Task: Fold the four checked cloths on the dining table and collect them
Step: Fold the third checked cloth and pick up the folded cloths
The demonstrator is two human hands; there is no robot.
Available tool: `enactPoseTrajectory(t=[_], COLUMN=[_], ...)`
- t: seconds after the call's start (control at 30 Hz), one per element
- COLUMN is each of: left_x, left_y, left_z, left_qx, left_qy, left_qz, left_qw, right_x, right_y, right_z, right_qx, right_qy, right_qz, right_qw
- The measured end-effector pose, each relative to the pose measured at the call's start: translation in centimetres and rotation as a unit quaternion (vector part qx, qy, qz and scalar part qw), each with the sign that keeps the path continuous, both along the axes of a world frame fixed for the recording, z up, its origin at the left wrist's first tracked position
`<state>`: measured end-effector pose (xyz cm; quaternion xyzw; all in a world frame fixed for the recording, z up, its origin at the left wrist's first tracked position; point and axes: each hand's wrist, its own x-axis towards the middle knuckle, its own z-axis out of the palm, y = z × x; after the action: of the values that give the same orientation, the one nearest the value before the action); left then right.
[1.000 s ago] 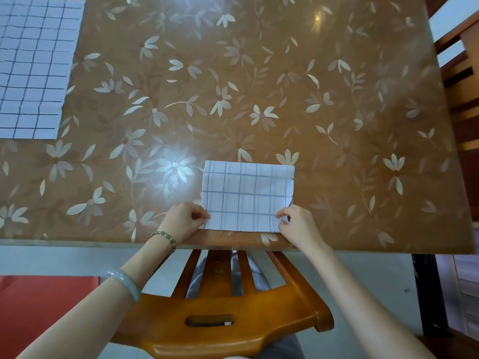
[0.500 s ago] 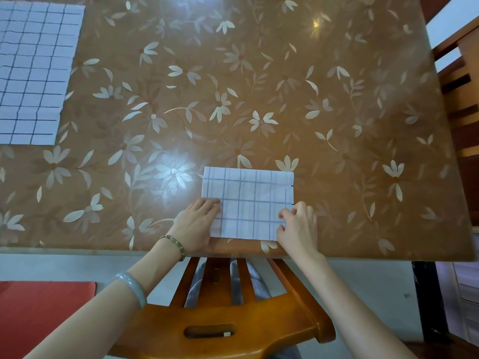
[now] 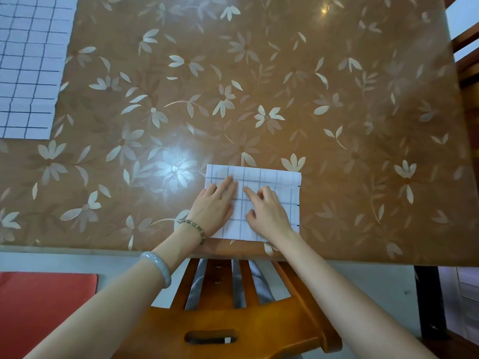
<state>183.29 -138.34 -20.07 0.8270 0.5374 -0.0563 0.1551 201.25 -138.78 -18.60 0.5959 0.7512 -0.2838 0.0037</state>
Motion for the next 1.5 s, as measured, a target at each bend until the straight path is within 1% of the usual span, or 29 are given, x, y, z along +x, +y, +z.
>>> enactPoseTrajectory(t=[0.1, 0.2, 0.3, 0.4, 0.47, 0.57, 0.73, 0.83, 0.97, 1.0, 1.03, 1.1, 1.13, 1.17, 1.2, 1.23, 1.3, 1.4, 1.5], left_x=[0.9, 1.3, 1.5, 1.1, 0.6, 0.0, -1.2, -2.1, -3.0, -3.1, -3.1, -2.9, -2.9, -2.8, -2.7, -2.7, -2.6, -2.6, -2.7], left_y=[0.7, 1.4, 1.9, 2.2, 2.3, 2.1, 1.9, 2.3, 3.0, 3.1, 3.2, 3.2, 3.2, 3.2, 3.2, 3.2, 3.2, 3.2, 3.3], left_z=[0.3, 0.7, 1.2, 1.7, 1.9, 2.0, 2.6, 3.0, 3.8, 3.9, 4.0, 4.0, 4.0, 4.1, 4.1, 4.2, 4.3, 4.1, 4.0], left_qx=[-0.009, -0.054, -0.074, -0.091, -0.092, -0.082, -0.086, -0.104, -0.14, -0.143, -0.143, -0.143, -0.143, -0.143, -0.142, -0.138, -0.13, -0.135, -0.151], left_qy=[0.009, 0.021, 0.017, 0.02, 0.035, 0.067, 0.079, 0.076, 0.081, 0.09, 0.1, 0.114, 0.117, 0.121, 0.125, 0.131, 0.145, 0.156, 0.145], left_qz=[0.02, 0.031, 0.039, 0.063, 0.089, 0.101, 0.12, 0.117, 0.089, 0.08, 0.074, 0.068, 0.068, 0.068, 0.066, 0.063, 0.054, 0.049, 0.052], left_qw=[1.0, 0.998, 0.996, 0.994, 0.991, 0.989, 0.986, 0.985, 0.983, 0.982, 0.982, 0.981, 0.98, 0.98, 0.98, 0.98, 0.979, 0.977, 0.976], right_x=[-0.5, -1.1, -1.7, -1.6, -0.9, 0.4, 2.0, 2.8, 3.5, 3.4, 3.0, 1.2, -0.3, -2.1, -3.8, -5.2, -6.5, -4.3, 0.2], right_y=[1.0, 2.5, 3.8, 3.9, 3.7, 3.3, 3.0, 3.0, 3.3, 3.4, 3.3, 2.9, 2.8, 2.7, 2.6, 2.5, 2.3, 2.0, 1.7], right_z=[0.3, 0.8, 1.1, 1.5, 1.5, 1.4, 1.8, 1.6, 2.2, 2.4, 2.4, 2.1, 1.7, 1.2, 0.5, -0.2, -1.9, -3.4, -3.9], right_qx=[-0.036, -0.084, -0.109, -0.099, -0.089, -0.083, -0.083, -0.09, -0.127, -0.106, -0.044, 0.138, 0.195, 0.217, 0.206, 0.182, 0.137, 0.085, 0.081], right_qy=[-0.018, -0.046, -0.078, -0.106, -0.111, -0.116, -0.134, -0.144, -0.15, -0.144, -0.136, -0.091, -0.063, -0.034, -0.015, -0.016, -0.062, -0.112, -0.143], right_qz=[-0.001, -0.006, -0.021, -0.029, -0.059, -0.108, -0.153, -0.16, -0.168, -0.176, -0.18, -0.151, -0.12, -0.083, -0.036, 0.012, 0.067, 0.064, 0.018], right_qw=[0.999, 0.995, 0.991, 0.989, 0.988, 0.984, 0.976, 0.972, 0.966, 0.968, 0.973, 0.975, 0.971, 0.972, 0.978, 0.983, 0.986, 0.988, 0.986])
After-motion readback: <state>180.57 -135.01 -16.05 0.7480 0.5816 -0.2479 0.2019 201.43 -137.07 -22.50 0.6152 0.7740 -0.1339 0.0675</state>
